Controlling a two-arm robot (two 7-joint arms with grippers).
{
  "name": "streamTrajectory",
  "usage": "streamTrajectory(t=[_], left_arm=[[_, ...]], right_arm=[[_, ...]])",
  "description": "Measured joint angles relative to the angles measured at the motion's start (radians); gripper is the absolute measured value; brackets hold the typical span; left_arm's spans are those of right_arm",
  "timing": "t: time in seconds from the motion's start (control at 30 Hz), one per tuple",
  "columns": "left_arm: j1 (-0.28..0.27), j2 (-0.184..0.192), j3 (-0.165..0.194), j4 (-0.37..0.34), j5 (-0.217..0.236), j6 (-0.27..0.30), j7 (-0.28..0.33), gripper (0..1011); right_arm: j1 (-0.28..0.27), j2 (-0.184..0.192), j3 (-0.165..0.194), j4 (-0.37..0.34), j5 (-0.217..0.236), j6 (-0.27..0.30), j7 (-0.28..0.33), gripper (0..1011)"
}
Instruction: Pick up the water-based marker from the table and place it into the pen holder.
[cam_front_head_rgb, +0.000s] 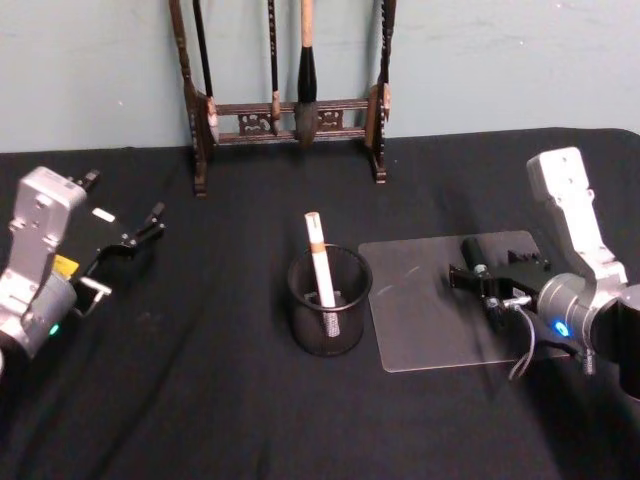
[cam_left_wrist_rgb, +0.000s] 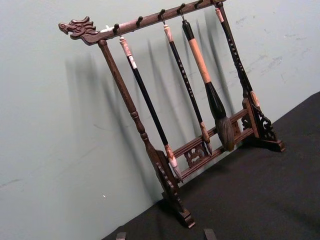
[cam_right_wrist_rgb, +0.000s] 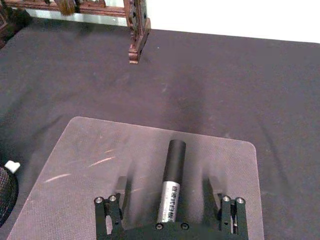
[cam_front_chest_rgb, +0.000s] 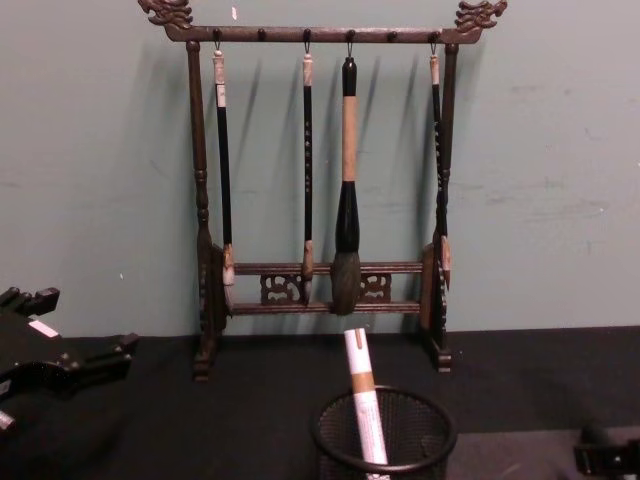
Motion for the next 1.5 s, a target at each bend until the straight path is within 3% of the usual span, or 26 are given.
streamTrajectory(t=[1.5], left_arm=[[0.0, 0.0, 0.0, 0.0, 0.0, 0.0, 0.0, 1001]], right_arm=[[0.009, -0.036, 0.004, 0.042, -0.123, -0.026, 0.072, 1002]])
